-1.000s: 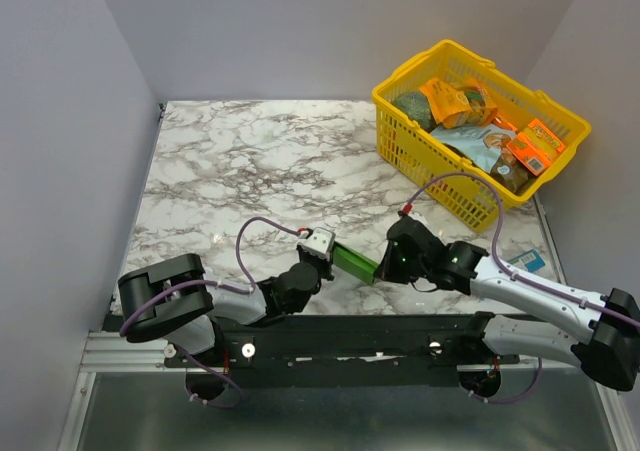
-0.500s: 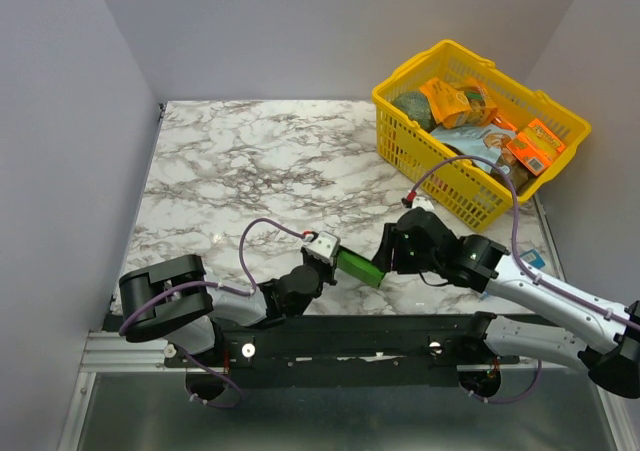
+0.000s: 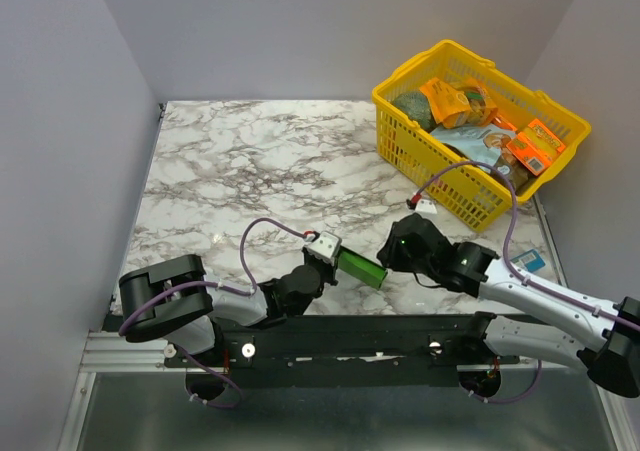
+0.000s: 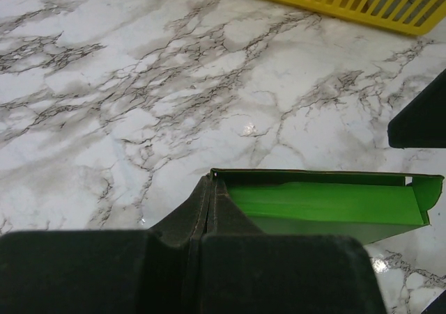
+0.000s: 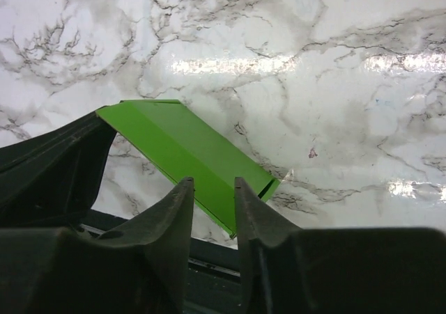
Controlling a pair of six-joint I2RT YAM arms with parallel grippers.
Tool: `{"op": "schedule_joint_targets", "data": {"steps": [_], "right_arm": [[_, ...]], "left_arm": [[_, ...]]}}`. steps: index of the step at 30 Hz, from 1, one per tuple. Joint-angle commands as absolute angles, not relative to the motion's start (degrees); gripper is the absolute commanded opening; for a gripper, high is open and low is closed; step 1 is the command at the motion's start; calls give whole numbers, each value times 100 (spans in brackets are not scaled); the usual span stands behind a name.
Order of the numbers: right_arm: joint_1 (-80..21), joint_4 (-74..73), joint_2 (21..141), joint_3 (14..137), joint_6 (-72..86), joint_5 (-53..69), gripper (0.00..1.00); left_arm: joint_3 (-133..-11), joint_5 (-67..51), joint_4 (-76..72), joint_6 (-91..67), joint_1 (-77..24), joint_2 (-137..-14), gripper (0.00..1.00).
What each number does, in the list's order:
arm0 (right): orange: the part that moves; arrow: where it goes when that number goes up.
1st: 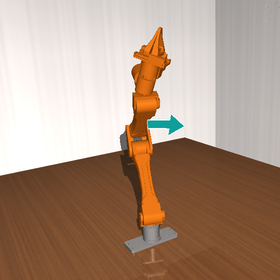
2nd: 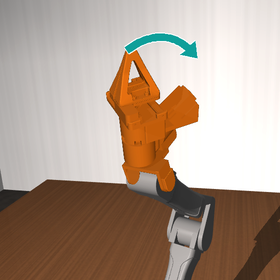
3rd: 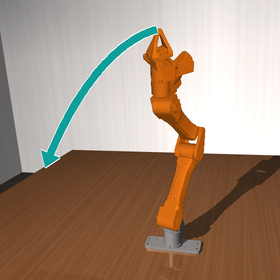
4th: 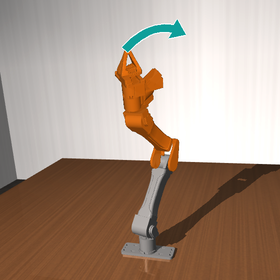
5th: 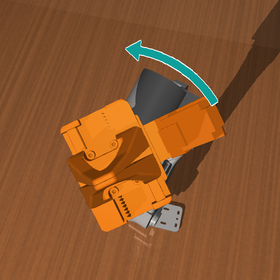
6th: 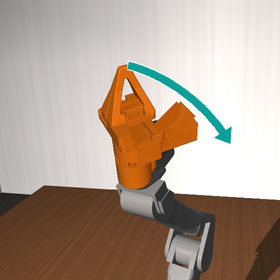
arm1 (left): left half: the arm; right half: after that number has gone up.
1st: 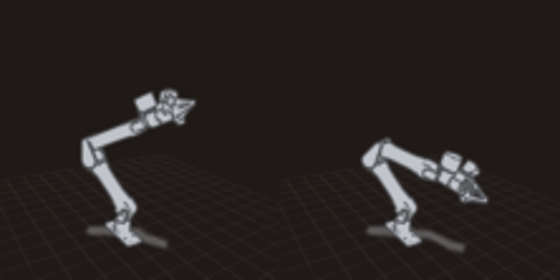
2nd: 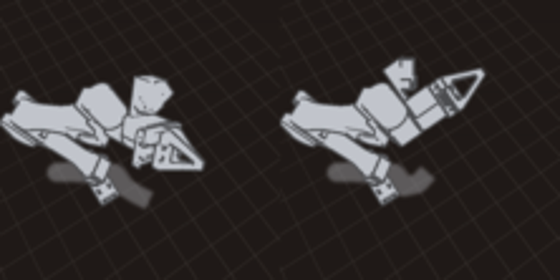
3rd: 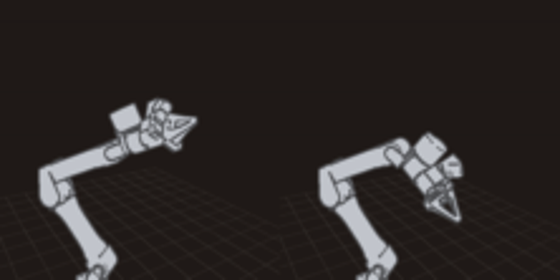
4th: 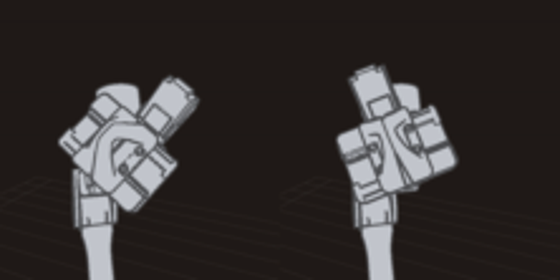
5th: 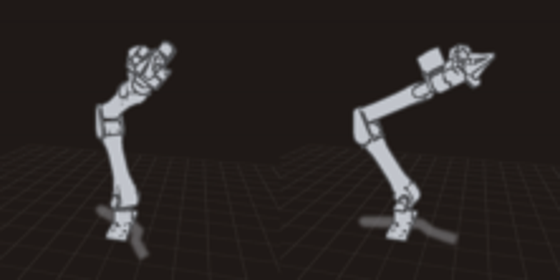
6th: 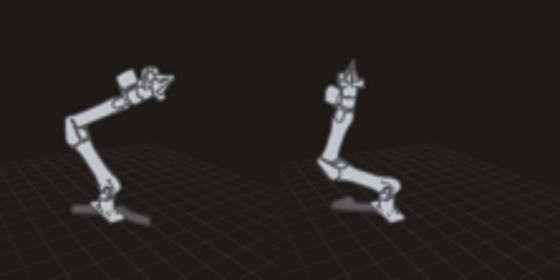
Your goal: Fold the paper box
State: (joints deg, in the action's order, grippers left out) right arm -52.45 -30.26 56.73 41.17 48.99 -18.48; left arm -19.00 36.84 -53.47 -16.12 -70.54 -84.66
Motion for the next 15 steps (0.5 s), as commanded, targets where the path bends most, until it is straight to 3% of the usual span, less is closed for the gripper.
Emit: {"op": "schedule_joint_targets", "data": {"steps": [1,8,15], "right_arm": [[-5291,-2620,5722,3850,5185,-2039,33],[-5668,-2812,5713,3770,5659,-2126,20],[-6169,-3523,6011,4016,6362,-2689,18]], "left_arm": [[-1696,3199,-3665,-1749,-7181,-8824,0],[-1784,3305,-3463,-1784,-7207,-8824,0],[-1854,3349,-3323,-1872,-7233,-8850,0]]}}
